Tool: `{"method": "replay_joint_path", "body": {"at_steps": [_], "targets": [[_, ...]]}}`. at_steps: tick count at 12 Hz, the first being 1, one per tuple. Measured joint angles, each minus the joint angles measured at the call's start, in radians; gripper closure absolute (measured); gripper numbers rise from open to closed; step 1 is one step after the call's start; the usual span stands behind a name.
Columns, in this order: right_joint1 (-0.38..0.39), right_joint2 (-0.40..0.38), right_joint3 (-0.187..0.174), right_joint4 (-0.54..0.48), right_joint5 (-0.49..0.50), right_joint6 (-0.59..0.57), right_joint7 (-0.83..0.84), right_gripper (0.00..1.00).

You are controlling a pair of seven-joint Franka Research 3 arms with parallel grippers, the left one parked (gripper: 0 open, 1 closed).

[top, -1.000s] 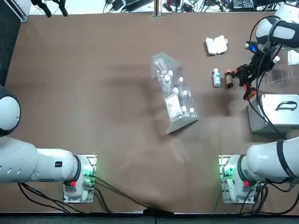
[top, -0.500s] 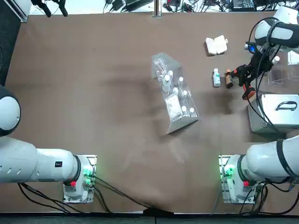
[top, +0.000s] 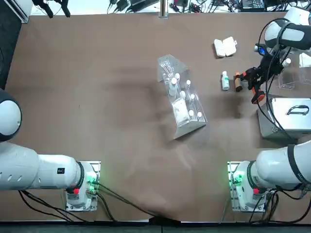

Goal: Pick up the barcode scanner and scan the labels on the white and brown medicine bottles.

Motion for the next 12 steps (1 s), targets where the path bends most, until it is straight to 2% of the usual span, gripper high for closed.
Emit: {"method": "replay_joint_path", "body": {"at_steps": [8, 10, 12], "targets": [[0.001, 0.003, 0.007, 0.01, 0.014, 0.011, 0.006, 0.58], [0.045, -0.024, 0.056, 0.041, 0.053, 0.011, 0.142, 0.58], [0.13, -0.035, 0.089, 0.072, 0.056, 0.012, 0.281, 0.58]]}}
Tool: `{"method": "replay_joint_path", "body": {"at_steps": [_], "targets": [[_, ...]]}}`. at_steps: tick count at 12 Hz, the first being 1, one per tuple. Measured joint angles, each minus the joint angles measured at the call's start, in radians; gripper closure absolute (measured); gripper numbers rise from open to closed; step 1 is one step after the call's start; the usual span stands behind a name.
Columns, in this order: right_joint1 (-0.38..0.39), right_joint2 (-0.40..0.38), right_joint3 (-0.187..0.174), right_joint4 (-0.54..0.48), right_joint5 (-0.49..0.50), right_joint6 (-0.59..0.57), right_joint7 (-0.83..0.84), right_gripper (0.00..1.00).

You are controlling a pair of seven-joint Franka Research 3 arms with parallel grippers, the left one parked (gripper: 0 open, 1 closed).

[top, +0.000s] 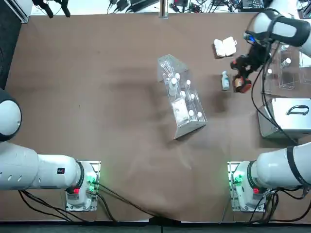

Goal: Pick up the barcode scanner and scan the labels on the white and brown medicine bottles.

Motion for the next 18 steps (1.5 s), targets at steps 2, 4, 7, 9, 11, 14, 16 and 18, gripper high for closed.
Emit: {"method": "replay_joint_path", "body": {"at_steps": [2, 4, 7, 9, 11, 14, 16, 18], "targets": [[0.09, 0.003, 0.014, 0.028, 0.001, 0.007, 0.119, 0.58], [0.154, 0.019, 0.017, 0.043, 0.001, 0.043, 0.205, 0.58], [0.221, 0.083, 0.017, 0.051, 0.0, 0.161, 0.306, 0.58], [0.25, 0.141, 0.016, 0.053, 0.0, 0.243, 0.322, 0.58], [0.27, 0.195, 0.016, 0.059, -0.01, 0.299, 0.334, 0.58], [0.288, 0.251, 0.015, 0.071, -0.059, 0.347, 0.357, 0.58], [0.291, 0.271, 0.015, 0.076, -0.067, 0.368, 0.362, 0.58], [0.292, 0.294, 0.014, 0.077, -0.069, 0.395, 0.363, 0.58]]}}
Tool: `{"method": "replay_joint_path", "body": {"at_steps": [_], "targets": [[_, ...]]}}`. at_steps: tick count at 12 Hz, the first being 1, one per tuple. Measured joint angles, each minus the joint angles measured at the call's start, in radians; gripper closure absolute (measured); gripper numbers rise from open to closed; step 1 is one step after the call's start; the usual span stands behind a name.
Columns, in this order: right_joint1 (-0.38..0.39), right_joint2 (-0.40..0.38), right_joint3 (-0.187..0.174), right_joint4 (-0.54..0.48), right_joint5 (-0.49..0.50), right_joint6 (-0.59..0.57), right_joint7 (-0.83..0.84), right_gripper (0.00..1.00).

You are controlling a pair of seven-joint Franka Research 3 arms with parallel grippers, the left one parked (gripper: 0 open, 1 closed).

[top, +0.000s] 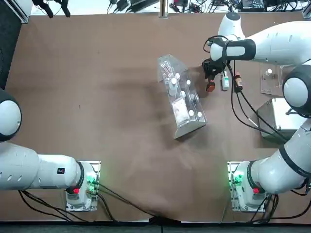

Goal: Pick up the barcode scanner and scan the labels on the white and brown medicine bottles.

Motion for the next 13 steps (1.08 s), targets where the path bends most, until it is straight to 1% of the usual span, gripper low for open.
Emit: {"method": "replay_joint_path", "body": {"at_steps": [4, 7, 8, 9, 13], "targets": [[0.014, 0.031, 0.0, 0.002, -0.001, 0.021, 0.0, 0.58], [0.016, 0.037, 0.0, 0.007, -0.002, 0.025, 0.002, 0.58], [0.016, 0.039, 0.0, 0.008, -0.003, 0.027, 0.002, 0.56], [0.016, 0.041, -0.001, 0.008, -0.004, 0.036, 0.002, 0.48], [0.018, 0.037, -0.003, 0.023, -0.007, 0.065, 0.002, 0.02]]}}
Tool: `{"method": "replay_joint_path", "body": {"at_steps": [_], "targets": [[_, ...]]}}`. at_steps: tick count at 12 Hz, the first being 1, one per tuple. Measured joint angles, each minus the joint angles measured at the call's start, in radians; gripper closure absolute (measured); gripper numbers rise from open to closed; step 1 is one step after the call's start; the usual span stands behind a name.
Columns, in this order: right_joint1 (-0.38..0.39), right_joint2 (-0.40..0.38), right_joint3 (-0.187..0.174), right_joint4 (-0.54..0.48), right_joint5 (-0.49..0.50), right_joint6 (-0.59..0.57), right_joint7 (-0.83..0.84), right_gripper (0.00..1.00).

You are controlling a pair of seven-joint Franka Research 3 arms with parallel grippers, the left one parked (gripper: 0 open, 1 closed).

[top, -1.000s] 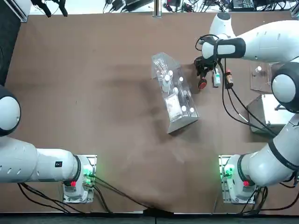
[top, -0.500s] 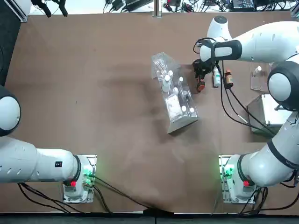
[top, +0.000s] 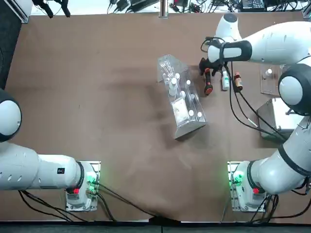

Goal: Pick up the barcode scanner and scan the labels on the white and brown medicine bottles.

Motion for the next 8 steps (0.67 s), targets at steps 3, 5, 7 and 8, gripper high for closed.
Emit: {"method": "replay_joint_path", "body": {"at_steps": [3, 5, 7, 8], "targets": [[-0.007, -0.06, -0.015, 0.059, -0.003, -0.082, 0.0, 0.0], [-0.034, -0.132, -0.024, 0.194, -0.009, -0.348, -0.002, 0.0], [-0.076, -0.167, -0.026, 0.289, -0.011, -0.492, -0.029, 0.0], [-0.101, -0.183, -0.028, 0.327, -0.011, -0.542, -0.057, 0.0]]}}
